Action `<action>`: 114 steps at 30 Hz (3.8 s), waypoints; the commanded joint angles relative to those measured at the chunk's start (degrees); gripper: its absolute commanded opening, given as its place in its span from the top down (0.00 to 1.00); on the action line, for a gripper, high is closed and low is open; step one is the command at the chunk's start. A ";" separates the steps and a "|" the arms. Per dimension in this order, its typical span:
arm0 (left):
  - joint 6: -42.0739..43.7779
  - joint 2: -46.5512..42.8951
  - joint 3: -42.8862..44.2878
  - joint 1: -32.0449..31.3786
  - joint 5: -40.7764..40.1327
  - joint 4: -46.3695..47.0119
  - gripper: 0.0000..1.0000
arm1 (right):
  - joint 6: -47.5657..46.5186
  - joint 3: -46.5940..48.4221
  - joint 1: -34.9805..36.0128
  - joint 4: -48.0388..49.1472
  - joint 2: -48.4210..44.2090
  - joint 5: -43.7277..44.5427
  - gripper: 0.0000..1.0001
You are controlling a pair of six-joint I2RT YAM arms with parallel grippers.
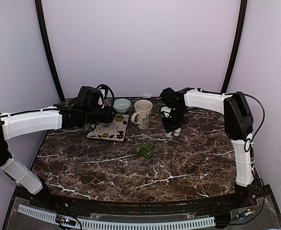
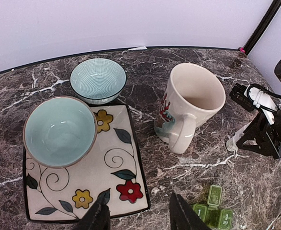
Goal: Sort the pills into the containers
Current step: Pick up the pill bottle from the center of the board, then pass from the right arm to the left
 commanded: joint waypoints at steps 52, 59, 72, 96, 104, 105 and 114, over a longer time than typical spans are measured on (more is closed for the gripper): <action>-18.40 2.02 -4.91 7.33 55.87 36.43 0.14 | 25.31 -11.75 1.08 42.98 -23.13 -62.03 1.00; -23.02 4.30 -4.58 7.42 59.06 42.72 0.16 | 26.27 -11.66 2.14 44.35 -21.78 -61.43 1.00; -26.21 2.51 -6.93 7.47 59.34 47.38 0.26 | 29.16 -12.49 3.03 48.51 -19.50 -59.39 1.00; -31.19 2.71 -9.28 7.40 60.35 54.84 0.62 | 33.38 -14.69 3.69 57.03 -18.61 -58.76 1.00; -31.66 2.89 -8.96 7.42 60.40 55.97 0.80 | 33.38 -14.58 4.11 57.18 -17.79 -58.76 1.00; -31.67 2.93 -8.96 7.42 60.45 56.06 0.87 | 33.38 -14.62 4.17 57.13 -17.70 -58.76 1.00; -29.21 2.53 -8.75 7.42 61.94 53.62 1.00 | 33.12 -14.18 4.05 53.71 -17.70 -59.98 1.00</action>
